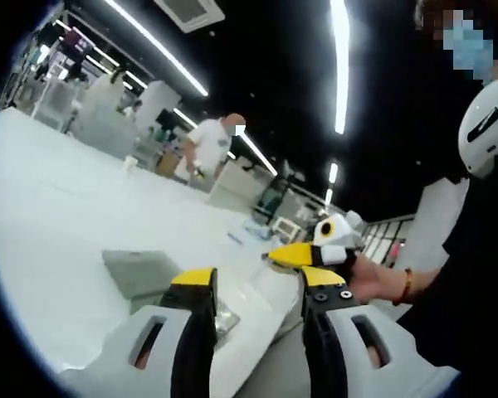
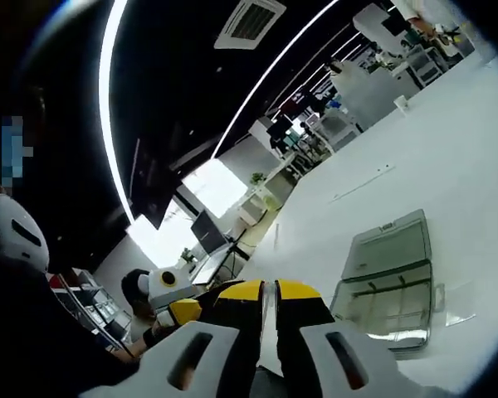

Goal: Insert the divider into the dual guide fixture by aligning both edges with the guide slots and pushing it downward to the bottom, including one-sided entry, uneven engagement, binding, and posture correction.

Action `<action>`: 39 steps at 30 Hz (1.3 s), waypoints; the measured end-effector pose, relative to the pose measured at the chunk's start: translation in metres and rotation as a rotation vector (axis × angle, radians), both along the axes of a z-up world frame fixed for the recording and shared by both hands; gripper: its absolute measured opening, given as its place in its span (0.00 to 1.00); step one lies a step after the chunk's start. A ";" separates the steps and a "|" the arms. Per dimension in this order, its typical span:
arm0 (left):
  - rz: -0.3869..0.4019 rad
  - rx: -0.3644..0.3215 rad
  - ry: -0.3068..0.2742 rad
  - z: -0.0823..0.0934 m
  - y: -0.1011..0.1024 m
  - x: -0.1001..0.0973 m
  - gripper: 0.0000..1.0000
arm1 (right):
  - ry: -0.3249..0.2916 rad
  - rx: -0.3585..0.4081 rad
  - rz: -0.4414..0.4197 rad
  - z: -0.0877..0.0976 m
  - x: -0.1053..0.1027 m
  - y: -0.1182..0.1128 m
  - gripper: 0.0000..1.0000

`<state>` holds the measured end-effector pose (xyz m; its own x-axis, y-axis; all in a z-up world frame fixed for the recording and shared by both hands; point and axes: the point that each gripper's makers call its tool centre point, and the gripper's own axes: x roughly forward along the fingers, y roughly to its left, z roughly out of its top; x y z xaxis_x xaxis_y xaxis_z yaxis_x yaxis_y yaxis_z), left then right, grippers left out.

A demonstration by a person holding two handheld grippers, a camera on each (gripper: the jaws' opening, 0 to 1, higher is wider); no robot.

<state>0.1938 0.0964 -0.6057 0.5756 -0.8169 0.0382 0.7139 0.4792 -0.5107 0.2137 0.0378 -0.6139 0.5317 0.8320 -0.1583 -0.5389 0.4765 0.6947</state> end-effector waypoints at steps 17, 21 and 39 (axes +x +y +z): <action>-0.026 0.097 -0.063 -0.025 -0.003 0.014 0.55 | 0.049 -0.117 -0.159 -0.032 0.029 -0.023 0.00; -0.034 0.133 -0.066 -0.031 -0.005 0.013 0.58 | 0.064 -0.136 -0.183 -0.042 0.030 -0.029 0.00; -0.043 0.165 -0.089 -0.037 -0.012 0.014 0.76 | 0.106 -0.269 -0.283 -0.068 0.044 -0.042 0.00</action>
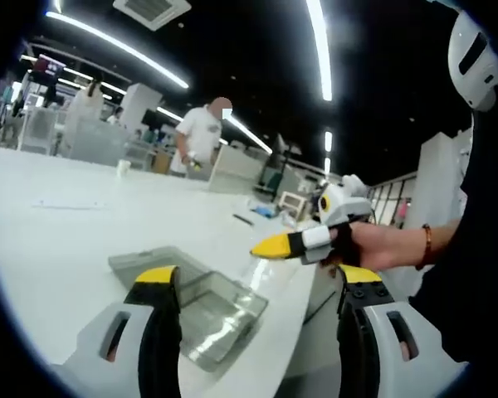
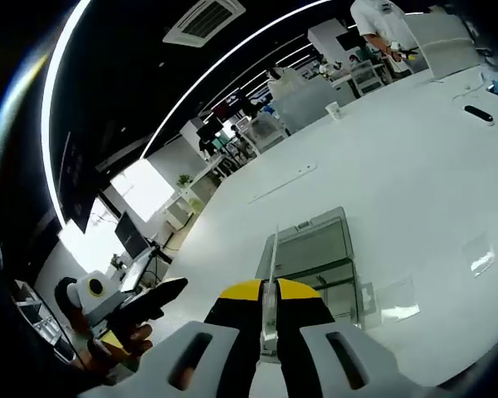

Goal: Insert the divider into the dual guide fixture by aligning both edges with the guide slots and pushing it downward to the bottom, including one-sided entry, uneven engagement, binding, and posture correction.

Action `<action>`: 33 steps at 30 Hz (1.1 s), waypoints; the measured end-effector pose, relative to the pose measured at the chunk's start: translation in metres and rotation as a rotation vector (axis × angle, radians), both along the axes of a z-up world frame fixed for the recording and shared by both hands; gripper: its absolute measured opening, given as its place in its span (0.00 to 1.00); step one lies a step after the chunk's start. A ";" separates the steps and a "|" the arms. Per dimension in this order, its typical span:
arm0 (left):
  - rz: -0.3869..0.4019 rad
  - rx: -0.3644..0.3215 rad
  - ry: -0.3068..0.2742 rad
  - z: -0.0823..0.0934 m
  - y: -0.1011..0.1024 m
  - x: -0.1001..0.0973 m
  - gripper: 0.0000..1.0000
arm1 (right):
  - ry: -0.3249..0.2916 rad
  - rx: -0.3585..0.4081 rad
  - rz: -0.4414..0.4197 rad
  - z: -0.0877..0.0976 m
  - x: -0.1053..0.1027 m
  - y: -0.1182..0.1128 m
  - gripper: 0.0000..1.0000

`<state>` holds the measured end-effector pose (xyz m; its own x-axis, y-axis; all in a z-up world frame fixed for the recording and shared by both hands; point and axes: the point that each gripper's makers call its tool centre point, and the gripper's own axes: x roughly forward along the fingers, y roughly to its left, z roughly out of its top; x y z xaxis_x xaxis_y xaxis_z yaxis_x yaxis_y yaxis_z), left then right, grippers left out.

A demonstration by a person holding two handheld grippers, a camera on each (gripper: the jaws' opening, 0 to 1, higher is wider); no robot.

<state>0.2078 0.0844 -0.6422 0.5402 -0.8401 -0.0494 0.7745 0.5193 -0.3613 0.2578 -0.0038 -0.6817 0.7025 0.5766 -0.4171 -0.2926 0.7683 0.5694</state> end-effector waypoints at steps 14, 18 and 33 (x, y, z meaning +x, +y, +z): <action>0.035 0.012 -0.008 -0.002 0.005 0.008 0.88 | 0.034 -0.074 -0.006 -0.016 0.005 -0.003 0.00; 0.035 0.009 -0.010 -0.002 0.004 0.010 0.90 | 0.038 -0.108 -0.015 -0.020 0.006 -0.007 0.00; 0.057 0.024 -0.005 -0.013 0.009 0.015 0.94 | 0.042 -0.224 -0.004 -0.036 0.012 -0.008 0.00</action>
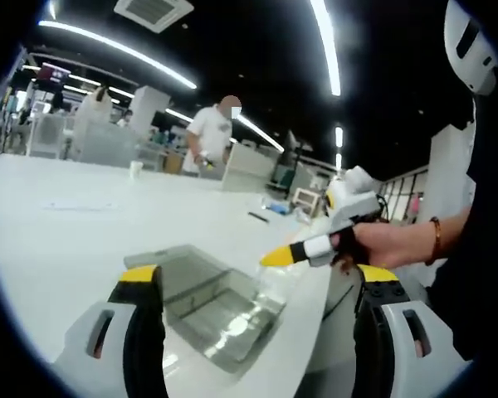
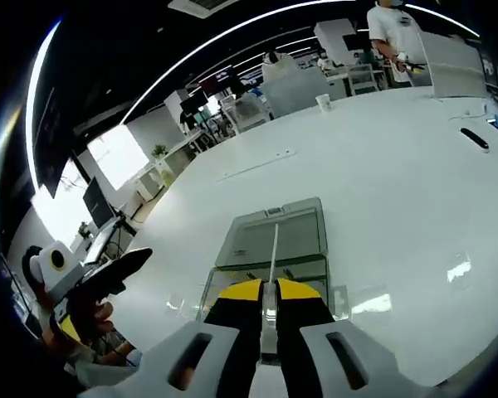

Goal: Insert the divider into the dual guide fixture by aligning both edges with the guide slots and pushing it downward to the bottom, including one-sided entry, uneven engagement, binding, and posture correction.

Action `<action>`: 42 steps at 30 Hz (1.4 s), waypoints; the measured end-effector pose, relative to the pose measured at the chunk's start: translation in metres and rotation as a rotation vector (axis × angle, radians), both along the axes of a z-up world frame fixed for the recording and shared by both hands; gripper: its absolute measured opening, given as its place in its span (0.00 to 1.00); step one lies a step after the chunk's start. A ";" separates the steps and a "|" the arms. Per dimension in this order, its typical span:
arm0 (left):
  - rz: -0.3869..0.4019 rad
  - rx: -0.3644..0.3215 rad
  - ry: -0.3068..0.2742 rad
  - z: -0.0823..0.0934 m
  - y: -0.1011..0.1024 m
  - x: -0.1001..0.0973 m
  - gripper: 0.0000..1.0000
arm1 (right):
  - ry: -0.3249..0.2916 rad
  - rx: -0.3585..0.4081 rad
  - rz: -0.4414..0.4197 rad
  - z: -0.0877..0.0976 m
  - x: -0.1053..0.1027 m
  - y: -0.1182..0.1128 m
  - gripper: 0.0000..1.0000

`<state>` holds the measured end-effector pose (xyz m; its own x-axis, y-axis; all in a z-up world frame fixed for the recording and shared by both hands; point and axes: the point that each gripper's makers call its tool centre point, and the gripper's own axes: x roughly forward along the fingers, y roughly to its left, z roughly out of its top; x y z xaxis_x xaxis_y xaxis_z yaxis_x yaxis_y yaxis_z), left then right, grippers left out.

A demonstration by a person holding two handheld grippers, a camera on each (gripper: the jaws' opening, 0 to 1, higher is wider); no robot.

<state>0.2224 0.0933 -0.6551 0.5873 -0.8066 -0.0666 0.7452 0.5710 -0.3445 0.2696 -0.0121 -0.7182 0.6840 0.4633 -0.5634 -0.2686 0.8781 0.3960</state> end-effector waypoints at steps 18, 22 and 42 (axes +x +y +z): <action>0.019 -0.025 0.021 -0.002 0.009 0.002 0.94 | 0.037 -0.081 0.038 -0.019 0.001 0.007 0.00; 0.021 -0.032 0.022 -0.002 0.010 0.003 0.94 | 0.042 -0.093 0.048 -0.023 0.002 0.007 0.00; 0.016 -0.057 0.053 -0.006 0.010 0.000 0.94 | 0.054 -0.189 0.081 -0.038 0.004 0.008 0.00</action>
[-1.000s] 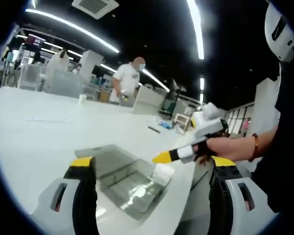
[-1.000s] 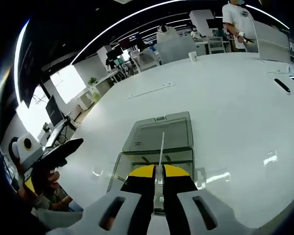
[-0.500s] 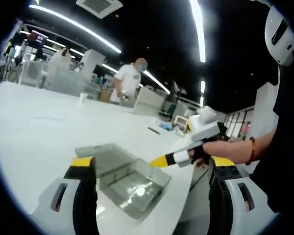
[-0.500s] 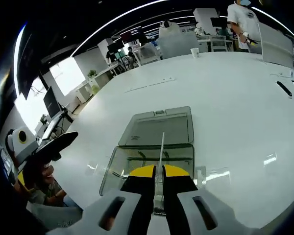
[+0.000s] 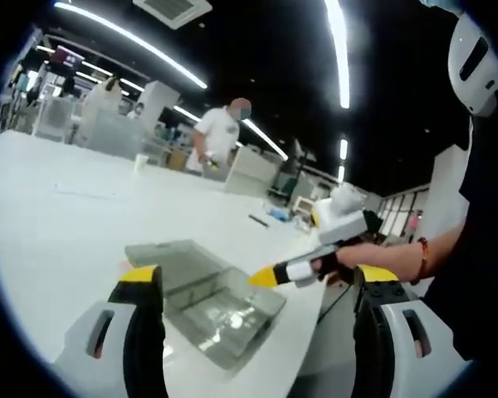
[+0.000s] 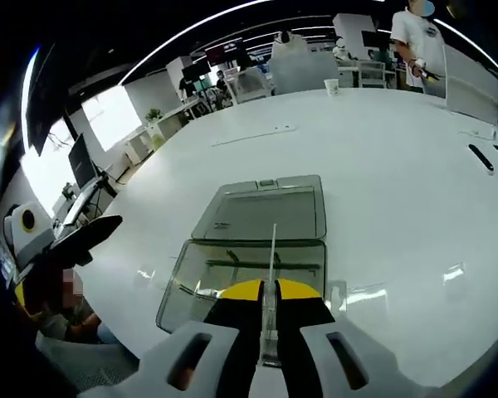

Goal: Insert the divider into the dual guide fixture by aligning both edges with the guide slots and pushing it downward to the bottom, including one-sided entry, uneven engagement, binding, and posture correction.

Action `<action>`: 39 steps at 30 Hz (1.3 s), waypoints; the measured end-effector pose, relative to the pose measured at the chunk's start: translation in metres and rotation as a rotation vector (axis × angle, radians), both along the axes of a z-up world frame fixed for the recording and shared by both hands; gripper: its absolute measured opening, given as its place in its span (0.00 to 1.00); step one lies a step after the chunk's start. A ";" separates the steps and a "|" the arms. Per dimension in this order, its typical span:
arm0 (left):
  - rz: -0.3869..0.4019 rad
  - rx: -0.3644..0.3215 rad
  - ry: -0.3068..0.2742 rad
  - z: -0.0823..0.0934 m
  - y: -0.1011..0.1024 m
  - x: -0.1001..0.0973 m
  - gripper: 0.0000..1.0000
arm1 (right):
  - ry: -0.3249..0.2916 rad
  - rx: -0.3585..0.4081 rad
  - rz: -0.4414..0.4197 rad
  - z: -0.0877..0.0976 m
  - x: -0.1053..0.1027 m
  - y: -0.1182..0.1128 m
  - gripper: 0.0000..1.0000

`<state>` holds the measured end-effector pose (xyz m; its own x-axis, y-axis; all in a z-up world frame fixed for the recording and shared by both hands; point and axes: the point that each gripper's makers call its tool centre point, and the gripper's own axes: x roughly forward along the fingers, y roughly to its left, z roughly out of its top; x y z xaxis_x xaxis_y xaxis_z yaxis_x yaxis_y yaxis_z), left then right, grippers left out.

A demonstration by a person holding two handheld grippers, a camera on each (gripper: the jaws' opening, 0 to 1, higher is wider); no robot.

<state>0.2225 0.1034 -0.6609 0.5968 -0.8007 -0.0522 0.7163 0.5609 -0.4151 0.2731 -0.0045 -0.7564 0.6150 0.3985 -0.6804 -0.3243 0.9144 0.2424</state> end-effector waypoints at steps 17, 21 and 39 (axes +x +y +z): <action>-0.001 0.001 0.019 -0.005 0.004 0.004 0.94 | 0.021 0.000 -0.001 0.000 0.000 0.002 0.00; 0.004 -0.006 0.021 -0.004 0.005 0.005 0.94 | 0.032 0.000 0.000 0.001 0.000 0.004 0.00; -0.004 -0.008 0.029 -0.004 0.001 0.004 0.93 | 0.033 -0.002 0.022 -0.006 -0.002 0.009 0.00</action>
<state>0.2267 0.1049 -0.6654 0.5920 -0.8035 -0.0627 0.7062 0.5547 -0.4399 0.2715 0.0041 -0.7621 0.5833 0.4106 -0.7008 -0.3365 0.9074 0.2516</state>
